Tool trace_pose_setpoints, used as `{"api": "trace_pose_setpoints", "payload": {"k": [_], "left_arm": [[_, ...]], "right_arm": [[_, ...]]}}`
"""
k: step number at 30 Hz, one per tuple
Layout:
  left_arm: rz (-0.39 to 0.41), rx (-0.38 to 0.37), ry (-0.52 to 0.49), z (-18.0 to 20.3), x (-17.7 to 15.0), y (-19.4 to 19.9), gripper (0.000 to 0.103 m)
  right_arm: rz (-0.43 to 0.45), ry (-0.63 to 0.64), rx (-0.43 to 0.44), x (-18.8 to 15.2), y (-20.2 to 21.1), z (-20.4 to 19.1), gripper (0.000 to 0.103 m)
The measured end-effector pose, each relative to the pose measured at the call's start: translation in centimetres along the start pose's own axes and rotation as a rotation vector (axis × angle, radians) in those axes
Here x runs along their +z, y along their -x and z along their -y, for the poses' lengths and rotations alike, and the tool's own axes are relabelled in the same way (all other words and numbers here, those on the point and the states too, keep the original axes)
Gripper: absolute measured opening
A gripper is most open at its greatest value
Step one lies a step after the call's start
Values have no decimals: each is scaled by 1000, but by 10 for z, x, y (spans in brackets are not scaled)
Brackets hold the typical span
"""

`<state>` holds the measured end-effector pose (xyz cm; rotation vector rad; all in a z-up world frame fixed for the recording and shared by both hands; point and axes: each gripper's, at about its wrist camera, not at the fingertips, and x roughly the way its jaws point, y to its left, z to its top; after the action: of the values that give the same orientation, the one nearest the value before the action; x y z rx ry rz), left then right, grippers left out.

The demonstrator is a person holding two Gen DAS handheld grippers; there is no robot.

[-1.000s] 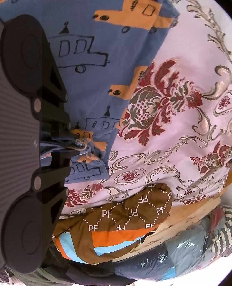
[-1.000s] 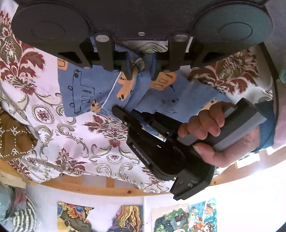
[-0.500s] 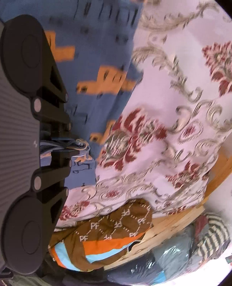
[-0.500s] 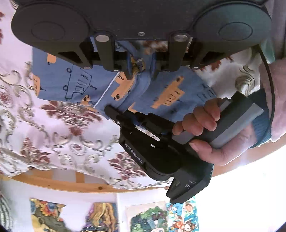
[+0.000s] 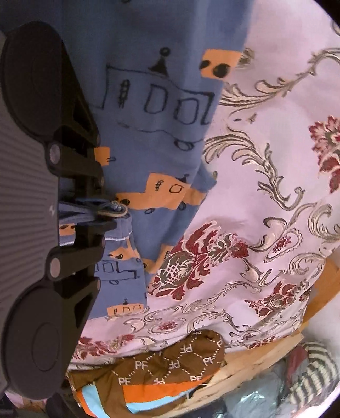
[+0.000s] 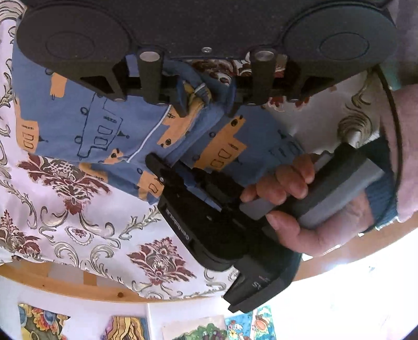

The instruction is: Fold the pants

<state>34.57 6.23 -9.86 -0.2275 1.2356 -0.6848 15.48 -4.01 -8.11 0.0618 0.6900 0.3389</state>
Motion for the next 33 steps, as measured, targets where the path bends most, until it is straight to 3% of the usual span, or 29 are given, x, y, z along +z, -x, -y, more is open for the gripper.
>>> {"api": "trace_pose_setpoints", "payload": {"k": [2,6,9,13,18,23,25,27,32,33], "left_arm": [[5,31,-36,6,-1,2,30],[37,80,-125,22,-7,17,66],[109,169,-178,36,-17,39,90],[291,263,-148,40,-46,87,103],[472,265,11,18,-96,151,103],[552,353,-17,-19,-121,184,103],[594,361,-26,-34,-124,189,103],[626,324,-14,-49,-121,191,103],[680,292,-29,-58,-98,187,102],[681,294,-27,-60,-93,185,98]], "right_arm": [[19,-1,6,1,9,1,71],[63,1,-42,1,34,9,103],[96,21,-153,1,53,15,102],[144,55,-303,0,71,18,102],[138,76,-339,1,67,19,102],[98,140,-311,1,42,2,102],[86,194,-329,3,27,-7,102],[68,264,-372,5,8,-14,102],[15,364,-430,15,-42,-18,102],[-7,373,-428,15,-51,-18,102]]}}
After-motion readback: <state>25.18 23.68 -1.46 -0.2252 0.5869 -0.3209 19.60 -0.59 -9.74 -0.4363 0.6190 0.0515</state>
